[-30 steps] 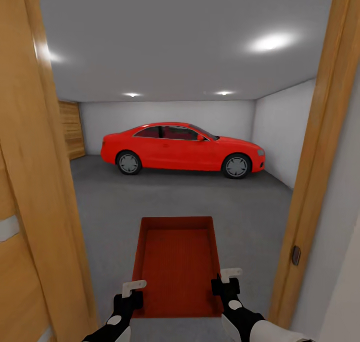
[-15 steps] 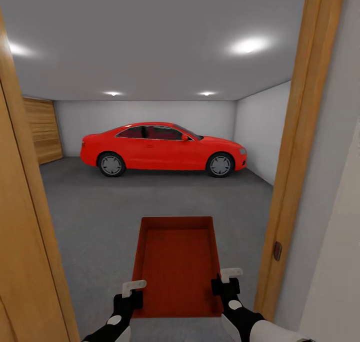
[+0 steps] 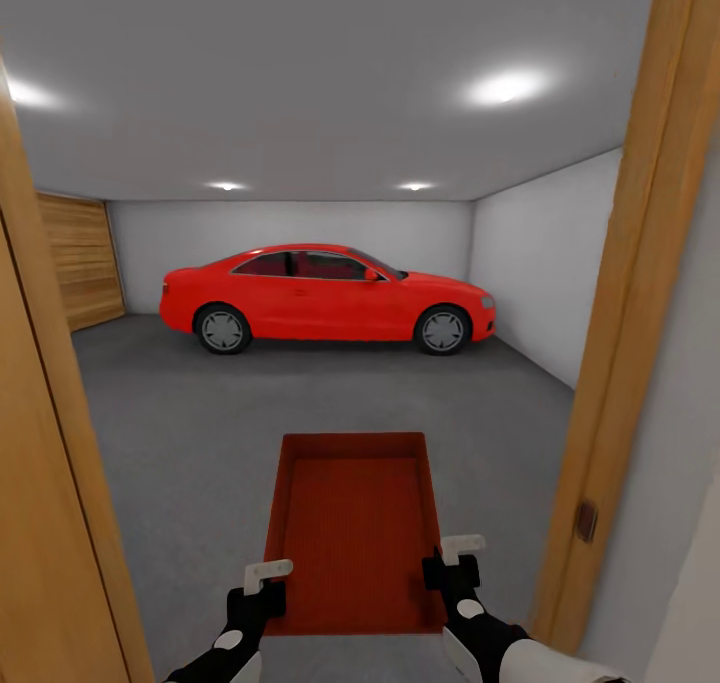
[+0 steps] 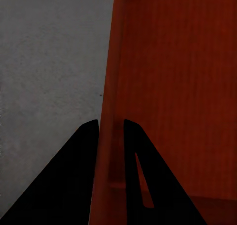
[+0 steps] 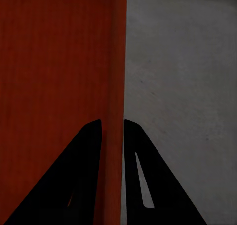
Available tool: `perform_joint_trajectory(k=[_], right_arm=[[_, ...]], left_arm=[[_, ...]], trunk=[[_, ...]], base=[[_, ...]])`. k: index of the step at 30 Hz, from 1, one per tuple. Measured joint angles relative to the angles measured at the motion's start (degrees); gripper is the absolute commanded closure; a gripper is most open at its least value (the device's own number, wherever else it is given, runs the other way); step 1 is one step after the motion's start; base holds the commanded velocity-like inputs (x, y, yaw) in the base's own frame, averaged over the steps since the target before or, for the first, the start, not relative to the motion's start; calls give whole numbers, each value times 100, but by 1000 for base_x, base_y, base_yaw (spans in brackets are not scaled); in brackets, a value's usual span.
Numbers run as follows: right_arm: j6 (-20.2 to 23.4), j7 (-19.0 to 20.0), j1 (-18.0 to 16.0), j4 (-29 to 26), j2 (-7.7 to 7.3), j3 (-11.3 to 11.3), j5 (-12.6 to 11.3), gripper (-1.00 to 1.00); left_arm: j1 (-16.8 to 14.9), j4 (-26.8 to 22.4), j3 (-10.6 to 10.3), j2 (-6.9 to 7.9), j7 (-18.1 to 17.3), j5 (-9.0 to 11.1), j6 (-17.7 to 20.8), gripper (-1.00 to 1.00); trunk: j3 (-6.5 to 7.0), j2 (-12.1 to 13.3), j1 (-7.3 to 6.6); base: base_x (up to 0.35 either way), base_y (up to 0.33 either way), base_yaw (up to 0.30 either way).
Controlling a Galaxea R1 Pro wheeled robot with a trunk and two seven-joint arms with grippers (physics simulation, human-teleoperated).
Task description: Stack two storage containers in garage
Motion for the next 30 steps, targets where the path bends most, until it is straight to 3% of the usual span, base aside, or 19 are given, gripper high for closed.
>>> perform_joint_trajectory(k=[20,30], right_arm=[[-8,-4,-1,0,0,-1,6,100],[-7,-4,-1,1,-2,3,3,100]], left_arm=[[1,-2,2,-1,6,-8,-5,100],[1,0,-2,-6,10,3,-6,100]], trunk=[[0,0,2],[0,-1,-1]], base=[[56,36,63],[273,0,1]])
